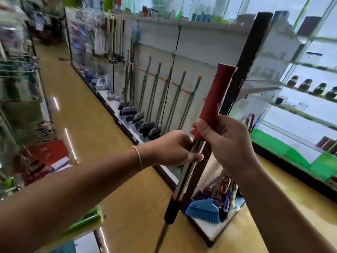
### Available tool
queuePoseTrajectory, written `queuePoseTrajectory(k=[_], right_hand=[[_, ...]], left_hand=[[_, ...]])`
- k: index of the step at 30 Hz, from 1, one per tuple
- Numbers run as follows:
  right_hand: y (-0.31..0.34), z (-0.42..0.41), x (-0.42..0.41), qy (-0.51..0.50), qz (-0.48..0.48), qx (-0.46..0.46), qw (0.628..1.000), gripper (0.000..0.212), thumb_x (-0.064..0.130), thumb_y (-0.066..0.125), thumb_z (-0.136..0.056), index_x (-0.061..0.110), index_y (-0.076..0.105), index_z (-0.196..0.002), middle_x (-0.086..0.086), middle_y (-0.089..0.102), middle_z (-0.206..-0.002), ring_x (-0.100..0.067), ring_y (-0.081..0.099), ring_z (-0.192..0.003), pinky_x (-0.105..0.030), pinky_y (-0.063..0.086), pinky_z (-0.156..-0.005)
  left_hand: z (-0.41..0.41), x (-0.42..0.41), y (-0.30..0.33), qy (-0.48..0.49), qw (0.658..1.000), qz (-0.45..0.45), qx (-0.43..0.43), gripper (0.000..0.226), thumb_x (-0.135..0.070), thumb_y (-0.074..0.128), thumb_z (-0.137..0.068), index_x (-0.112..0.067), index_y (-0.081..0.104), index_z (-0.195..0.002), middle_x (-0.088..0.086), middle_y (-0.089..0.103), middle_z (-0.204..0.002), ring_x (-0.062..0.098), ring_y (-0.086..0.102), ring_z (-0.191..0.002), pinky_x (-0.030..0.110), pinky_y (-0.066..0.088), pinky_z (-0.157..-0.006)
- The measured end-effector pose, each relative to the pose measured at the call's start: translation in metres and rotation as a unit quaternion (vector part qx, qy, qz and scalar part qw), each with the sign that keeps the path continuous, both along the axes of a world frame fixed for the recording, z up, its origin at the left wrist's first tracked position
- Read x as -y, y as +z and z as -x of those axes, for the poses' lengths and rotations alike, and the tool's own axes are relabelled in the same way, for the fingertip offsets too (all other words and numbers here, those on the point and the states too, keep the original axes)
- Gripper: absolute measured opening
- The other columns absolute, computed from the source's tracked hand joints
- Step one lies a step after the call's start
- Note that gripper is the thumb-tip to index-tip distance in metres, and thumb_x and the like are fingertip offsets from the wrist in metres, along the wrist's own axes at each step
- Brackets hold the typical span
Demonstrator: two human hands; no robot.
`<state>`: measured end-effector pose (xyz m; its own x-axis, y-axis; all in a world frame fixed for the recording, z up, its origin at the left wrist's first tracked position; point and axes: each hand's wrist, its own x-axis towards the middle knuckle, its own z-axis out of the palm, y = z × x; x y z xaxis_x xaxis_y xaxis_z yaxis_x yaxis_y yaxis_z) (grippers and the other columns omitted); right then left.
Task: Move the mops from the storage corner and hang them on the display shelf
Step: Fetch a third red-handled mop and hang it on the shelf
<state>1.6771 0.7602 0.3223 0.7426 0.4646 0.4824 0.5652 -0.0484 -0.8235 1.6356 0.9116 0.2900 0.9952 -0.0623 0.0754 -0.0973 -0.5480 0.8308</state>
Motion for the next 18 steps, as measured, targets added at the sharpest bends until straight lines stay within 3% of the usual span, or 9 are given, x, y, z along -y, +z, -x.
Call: queuePoseTrajectory(k=[6, 13, 16, 18], right_hand=[[0.006, -0.083, -0.056, 0.033, -0.002, 0.002, 0.999, 0.019, 0.020, 0.069, -0.088, 0.008, 0.071, -0.102, -0.004, 0.076, -0.087, -0.017, 0.075, -0.082, -0.033, 0.060, -0.078], [-0.005, -0.188, -0.127, 0.092, -0.017, -0.008, 0.996, 0.009, 0.019, 0.069, -0.088, 0.015, 0.071, -0.096, 0.001, 0.076, -0.086, -0.013, 0.074, -0.079, -0.026, 0.060, -0.073], [-0.006, -0.239, -0.161, 0.121, -0.020, -0.011, 0.992, 0.003, 0.019, 0.070, -0.089, 0.019, 0.072, -0.091, 0.002, 0.075, -0.082, -0.012, 0.073, -0.075, -0.026, 0.059, -0.070], [-0.005, -0.272, -0.183, 0.137, -0.017, -0.014, 0.990, 0.004, 0.020, 0.070, -0.089, 0.024, 0.071, -0.088, 0.004, 0.076, -0.082, -0.011, 0.074, -0.075, -0.027, 0.060, -0.071]], left_hand=[[-0.072, -0.055, 0.002, 0.020, 0.999, 0.029, 0.014, 0.029, -0.027, 0.070, -0.088, 0.001, 0.065, -0.093, 0.029, 0.064, -0.094, 0.039, 0.067, -0.085, 0.055, 0.057, -0.081], [-0.163, -0.120, -0.008, 0.073, 0.996, 0.047, 0.001, 0.023, -0.024, 0.070, -0.087, -0.003, 0.064, -0.093, 0.023, 0.064, -0.097, 0.033, 0.066, -0.091, 0.054, 0.056, -0.087], [-0.207, -0.148, -0.011, 0.103, 0.993, 0.048, 0.011, 0.036, -0.033, 0.070, -0.080, 0.001, 0.063, -0.091, 0.027, 0.062, -0.094, 0.030, 0.063, -0.080, 0.055, 0.054, -0.082], [-0.235, -0.164, -0.009, 0.130, 0.991, 0.043, 0.010, 0.040, -0.035, 0.068, -0.078, 0.003, 0.062, -0.092, 0.028, 0.062, -0.095, 0.038, 0.062, -0.082, 0.057, 0.053, -0.082]])
